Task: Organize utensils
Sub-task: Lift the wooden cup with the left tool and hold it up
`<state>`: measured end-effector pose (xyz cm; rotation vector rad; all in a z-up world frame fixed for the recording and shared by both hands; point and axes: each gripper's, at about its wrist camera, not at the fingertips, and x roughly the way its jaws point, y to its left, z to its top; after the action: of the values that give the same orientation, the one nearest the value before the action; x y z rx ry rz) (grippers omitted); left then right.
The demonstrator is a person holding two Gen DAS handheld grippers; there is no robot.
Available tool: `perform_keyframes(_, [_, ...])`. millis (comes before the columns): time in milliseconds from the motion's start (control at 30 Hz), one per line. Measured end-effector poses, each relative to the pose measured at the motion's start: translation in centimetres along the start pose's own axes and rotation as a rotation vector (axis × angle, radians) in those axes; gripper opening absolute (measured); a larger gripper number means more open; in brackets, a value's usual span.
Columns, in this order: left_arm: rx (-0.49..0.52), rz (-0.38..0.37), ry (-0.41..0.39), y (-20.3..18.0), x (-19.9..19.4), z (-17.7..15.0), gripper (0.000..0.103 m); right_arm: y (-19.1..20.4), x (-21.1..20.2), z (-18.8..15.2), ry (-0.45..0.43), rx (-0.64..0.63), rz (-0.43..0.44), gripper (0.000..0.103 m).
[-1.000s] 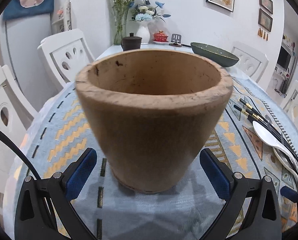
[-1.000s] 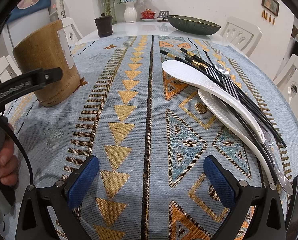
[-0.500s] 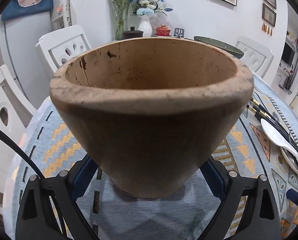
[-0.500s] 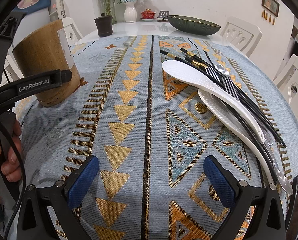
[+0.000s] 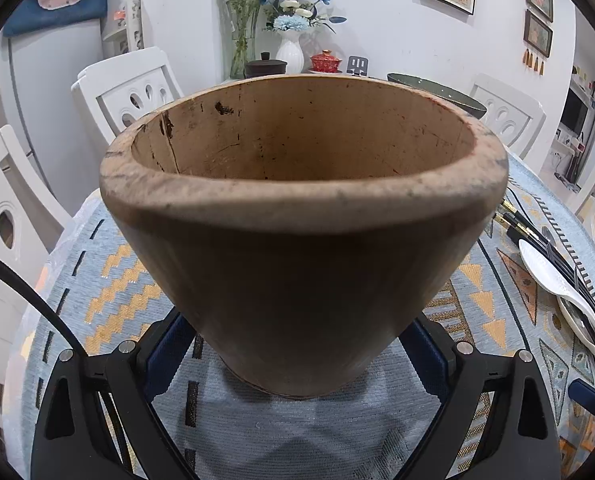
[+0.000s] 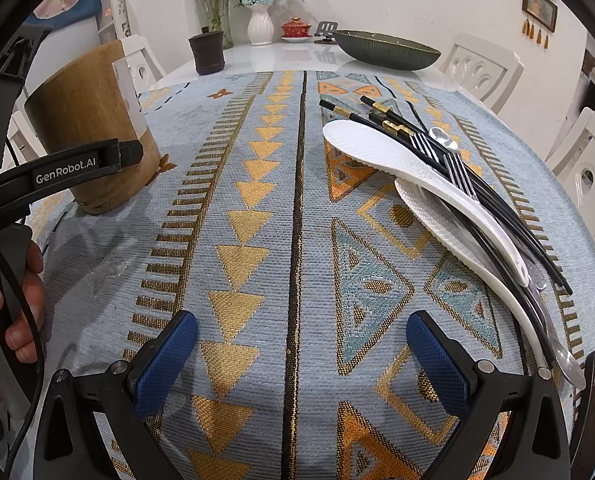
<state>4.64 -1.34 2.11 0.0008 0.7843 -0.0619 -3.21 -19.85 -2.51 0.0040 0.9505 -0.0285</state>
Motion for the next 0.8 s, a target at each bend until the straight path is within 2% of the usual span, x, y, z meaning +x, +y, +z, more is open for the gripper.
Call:
perform_keyframes(433, [-0.002, -0.002, 0.001, 0.04, 0.03, 0.11, 0.095, -0.01, 0.02, 0.02, 0.002, -0.002, 0.001, 0.103])
perform_keyframes(633, [-0.004, -0.002, 0.006, -0.12, 0.04, 0.23, 0.094, 0.0, 0.37, 0.63, 0.05, -0.027, 0.02, 0.103])
perform_keyframes(800, [-0.004, 0.004, 0.01, -0.07, 0.13, 0.36, 0.095, -0.08, 0.29, 0.45, 0.013, -0.023, 0.011, 0.103])
